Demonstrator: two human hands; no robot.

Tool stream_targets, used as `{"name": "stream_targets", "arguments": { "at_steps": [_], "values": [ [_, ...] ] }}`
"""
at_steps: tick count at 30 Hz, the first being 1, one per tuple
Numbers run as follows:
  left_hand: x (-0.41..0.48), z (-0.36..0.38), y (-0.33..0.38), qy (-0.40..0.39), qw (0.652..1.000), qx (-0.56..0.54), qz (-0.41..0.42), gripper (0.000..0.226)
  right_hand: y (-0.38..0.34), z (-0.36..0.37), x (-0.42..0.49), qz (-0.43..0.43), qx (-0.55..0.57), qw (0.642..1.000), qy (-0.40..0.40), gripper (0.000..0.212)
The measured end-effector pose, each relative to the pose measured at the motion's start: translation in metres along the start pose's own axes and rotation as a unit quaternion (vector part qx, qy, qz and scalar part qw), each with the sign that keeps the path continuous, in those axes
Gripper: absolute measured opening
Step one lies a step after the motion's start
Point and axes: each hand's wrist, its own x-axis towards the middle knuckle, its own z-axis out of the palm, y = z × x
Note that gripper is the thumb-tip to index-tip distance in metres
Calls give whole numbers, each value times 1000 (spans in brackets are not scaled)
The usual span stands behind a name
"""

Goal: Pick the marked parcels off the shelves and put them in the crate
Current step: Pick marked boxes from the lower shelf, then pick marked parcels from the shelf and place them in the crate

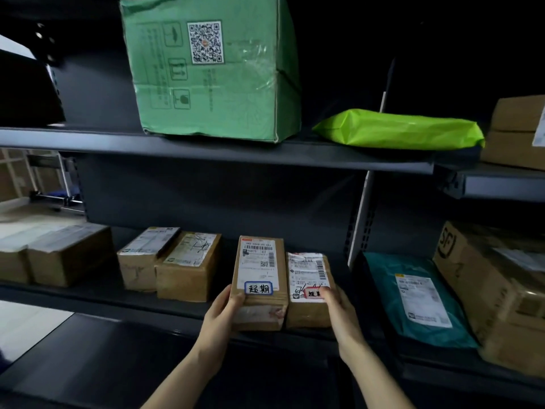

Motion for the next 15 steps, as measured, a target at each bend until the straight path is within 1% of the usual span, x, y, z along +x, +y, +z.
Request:
{"name": "stream_targets", "arguments": {
  "at_steps": [2,4,7,9,11,15],
  "values": [
    [1,-4,1,-11,1000,-5,-7,35,1,1,-2,11,4,1000,0,25],
    [1,-9,4,-34,999,-4,-15,35,3,2,-6,21,8,1000,1,26],
    [-1,-17,13,-75,997,15,-28,44,-2,1,-20,22,8,1000,15,24],
    [-5,-23,22,-103,993,25,-42,57,-8,-1,-32,31,-1,999,33,29],
    [-13,-30,34,-120,991,33,-58,70,-20,0,-48,44,-13,998,34,34],
    [-37,-45,72,-121,986,28,-112,72,-61,10,-78,66,-33,997,23,37]
  ]
}}
